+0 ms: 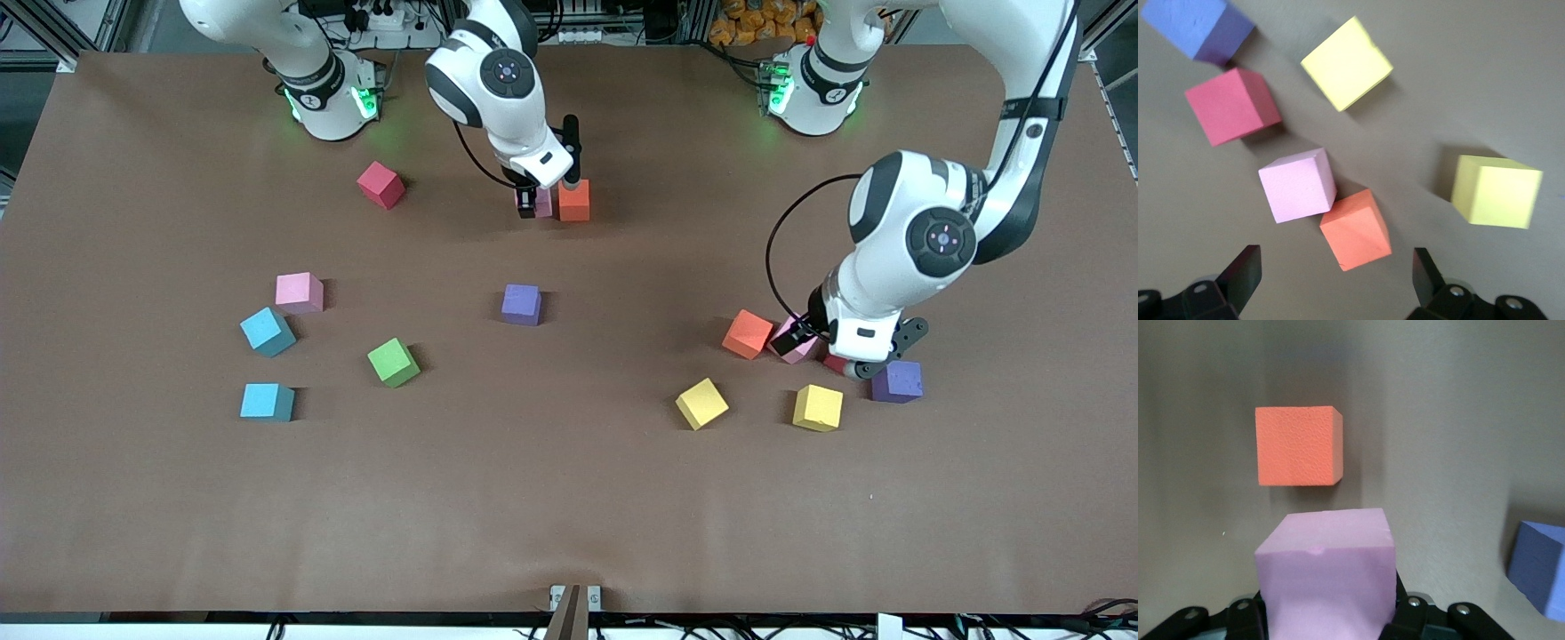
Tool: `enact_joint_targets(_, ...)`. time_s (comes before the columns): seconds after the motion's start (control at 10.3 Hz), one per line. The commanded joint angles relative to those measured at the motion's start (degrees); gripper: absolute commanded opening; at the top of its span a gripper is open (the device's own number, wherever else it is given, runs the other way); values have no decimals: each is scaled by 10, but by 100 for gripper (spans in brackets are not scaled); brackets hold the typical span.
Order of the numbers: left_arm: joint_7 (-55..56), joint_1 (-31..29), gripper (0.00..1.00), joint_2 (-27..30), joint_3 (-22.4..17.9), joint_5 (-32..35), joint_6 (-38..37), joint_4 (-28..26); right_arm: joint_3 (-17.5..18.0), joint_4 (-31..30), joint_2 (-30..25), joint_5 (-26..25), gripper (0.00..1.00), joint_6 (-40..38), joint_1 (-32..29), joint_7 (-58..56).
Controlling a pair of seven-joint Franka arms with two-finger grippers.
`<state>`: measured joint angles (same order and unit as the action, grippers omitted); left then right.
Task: Form number 2 with 11 blocks
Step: 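Grasp another orange cube with the left gripper while the right gripper holds pink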
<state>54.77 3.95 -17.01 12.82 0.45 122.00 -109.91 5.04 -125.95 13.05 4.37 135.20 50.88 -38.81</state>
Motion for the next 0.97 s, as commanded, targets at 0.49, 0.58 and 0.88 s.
enact_joint_targets(0.49,96,11,100,-51,11,8,0,0,-5,-12,28,7,0,21,17,30)
enact_joint_targets(0.58,97,11,100,-56,12,8,10,-5,-5,-12,29,7,0,22,17,32)
enact_joint_targets(0.88,116,11,100,-57,12,8,47,-29,-5,-12,30,7,0,22,26,37)
